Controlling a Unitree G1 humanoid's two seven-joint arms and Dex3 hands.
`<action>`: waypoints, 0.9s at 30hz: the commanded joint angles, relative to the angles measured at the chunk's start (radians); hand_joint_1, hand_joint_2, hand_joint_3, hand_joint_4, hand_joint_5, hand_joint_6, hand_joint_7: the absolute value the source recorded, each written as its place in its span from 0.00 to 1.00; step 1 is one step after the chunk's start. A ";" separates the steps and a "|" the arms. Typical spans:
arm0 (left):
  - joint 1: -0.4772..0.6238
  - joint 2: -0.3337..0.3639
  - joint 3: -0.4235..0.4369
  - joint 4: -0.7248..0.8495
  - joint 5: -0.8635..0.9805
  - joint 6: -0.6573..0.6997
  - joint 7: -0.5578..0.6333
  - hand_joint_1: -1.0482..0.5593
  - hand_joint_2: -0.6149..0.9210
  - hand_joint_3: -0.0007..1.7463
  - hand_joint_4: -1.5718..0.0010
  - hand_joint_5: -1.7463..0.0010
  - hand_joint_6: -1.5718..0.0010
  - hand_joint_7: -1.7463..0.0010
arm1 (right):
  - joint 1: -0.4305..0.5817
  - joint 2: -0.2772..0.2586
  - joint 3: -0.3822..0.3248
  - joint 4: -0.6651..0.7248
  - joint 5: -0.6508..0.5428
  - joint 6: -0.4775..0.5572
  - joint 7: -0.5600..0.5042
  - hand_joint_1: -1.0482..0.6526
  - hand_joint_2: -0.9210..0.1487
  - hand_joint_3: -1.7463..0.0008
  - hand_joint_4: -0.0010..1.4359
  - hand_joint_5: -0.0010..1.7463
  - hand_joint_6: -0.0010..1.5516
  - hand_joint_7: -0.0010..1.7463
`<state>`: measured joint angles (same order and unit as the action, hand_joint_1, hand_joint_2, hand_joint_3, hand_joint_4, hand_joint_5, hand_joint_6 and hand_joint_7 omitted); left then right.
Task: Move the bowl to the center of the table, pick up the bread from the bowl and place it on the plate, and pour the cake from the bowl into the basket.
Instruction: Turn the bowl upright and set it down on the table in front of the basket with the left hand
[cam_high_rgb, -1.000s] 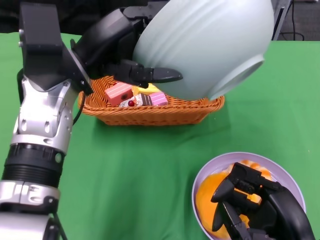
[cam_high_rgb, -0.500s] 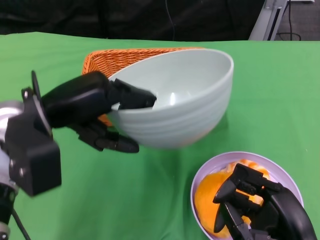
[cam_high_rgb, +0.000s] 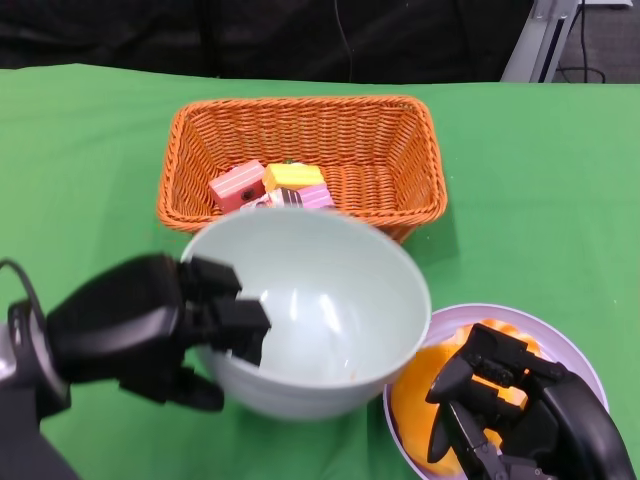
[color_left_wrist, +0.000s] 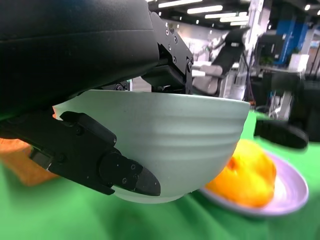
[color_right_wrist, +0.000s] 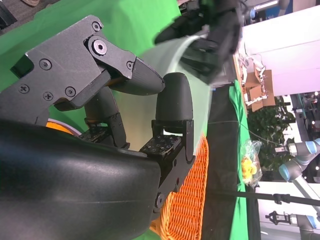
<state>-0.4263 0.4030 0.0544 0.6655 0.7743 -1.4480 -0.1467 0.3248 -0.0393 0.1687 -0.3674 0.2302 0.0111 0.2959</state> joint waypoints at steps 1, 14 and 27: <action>0.028 0.053 -0.007 0.001 0.105 0.003 0.130 0.53 0.98 0.06 0.57 0.00 0.72 0.00 | 0.002 -0.004 -0.011 -0.012 0.027 0.012 0.001 0.52 0.34 0.38 0.45 0.98 0.40 0.84; -0.014 0.188 -0.364 0.070 0.483 0.311 0.726 0.53 0.98 0.03 0.58 0.00 0.72 0.01 | 0.004 -0.010 -0.012 -0.012 0.019 0.005 -0.001 0.53 0.34 0.39 0.46 0.98 0.41 0.84; -0.072 0.189 -0.603 0.148 0.444 0.536 0.919 0.51 1.00 0.02 0.62 0.01 0.64 0.19 | 0.007 -0.006 -0.003 -0.013 0.003 0.002 -0.012 0.53 0.36 0.37 0.45 0.98 0.41 0.84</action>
<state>-0.4924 0.5742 -0.5384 0.8110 1.2358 -0.9216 0.7635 0.3294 -0.0417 0.1690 -0.3795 0.2248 0.0191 0.2834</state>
